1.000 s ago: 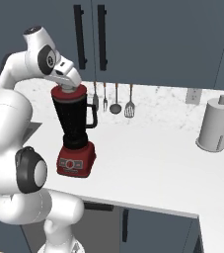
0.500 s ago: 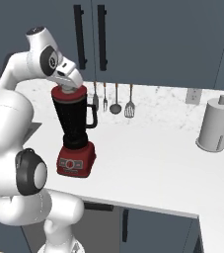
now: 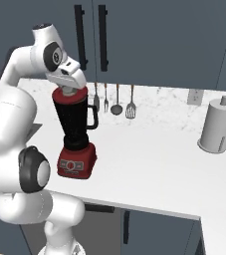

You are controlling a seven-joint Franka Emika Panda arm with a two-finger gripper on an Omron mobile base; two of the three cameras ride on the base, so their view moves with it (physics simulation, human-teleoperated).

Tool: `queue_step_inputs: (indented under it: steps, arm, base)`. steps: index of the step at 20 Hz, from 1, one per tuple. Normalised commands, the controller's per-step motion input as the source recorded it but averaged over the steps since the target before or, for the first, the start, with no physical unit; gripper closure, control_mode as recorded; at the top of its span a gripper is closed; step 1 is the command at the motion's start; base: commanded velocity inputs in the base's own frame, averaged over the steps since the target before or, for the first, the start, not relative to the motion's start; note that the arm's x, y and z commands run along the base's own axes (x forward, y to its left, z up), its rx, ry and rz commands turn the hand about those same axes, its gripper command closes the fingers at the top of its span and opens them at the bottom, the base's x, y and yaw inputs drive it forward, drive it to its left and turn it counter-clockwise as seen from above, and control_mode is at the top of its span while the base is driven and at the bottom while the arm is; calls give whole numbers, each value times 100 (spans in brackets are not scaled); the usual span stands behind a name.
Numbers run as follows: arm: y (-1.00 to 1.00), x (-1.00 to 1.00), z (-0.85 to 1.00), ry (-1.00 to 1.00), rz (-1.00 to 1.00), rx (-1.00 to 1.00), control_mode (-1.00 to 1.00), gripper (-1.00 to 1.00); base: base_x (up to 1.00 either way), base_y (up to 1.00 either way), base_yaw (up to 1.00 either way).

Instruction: Close the lid blender by securely placing the lid on top.

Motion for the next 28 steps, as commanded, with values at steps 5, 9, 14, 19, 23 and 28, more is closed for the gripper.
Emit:
queue_step_inputs:
  steps: [5,9,14,19,23,28]
  arm:
    - [-3,-36,0,10,0,0,-100,100]
    - [-3,-44,0,9,0,0,-100,100]
    - [-1,-46,3,7,0,0,-100,100]
    - [0,-28,28,2,0,0,-100,100]
    - [0,-38,34,0,0,1,-100,100]
    - [0,-36,40,0,0,2,-100,100]
  base:
    - [0,0,0]
    - [0,0,0]
    - [0,0,0]
    - [0,0,0]
    - [0,0,0]
    - [0,0,0]
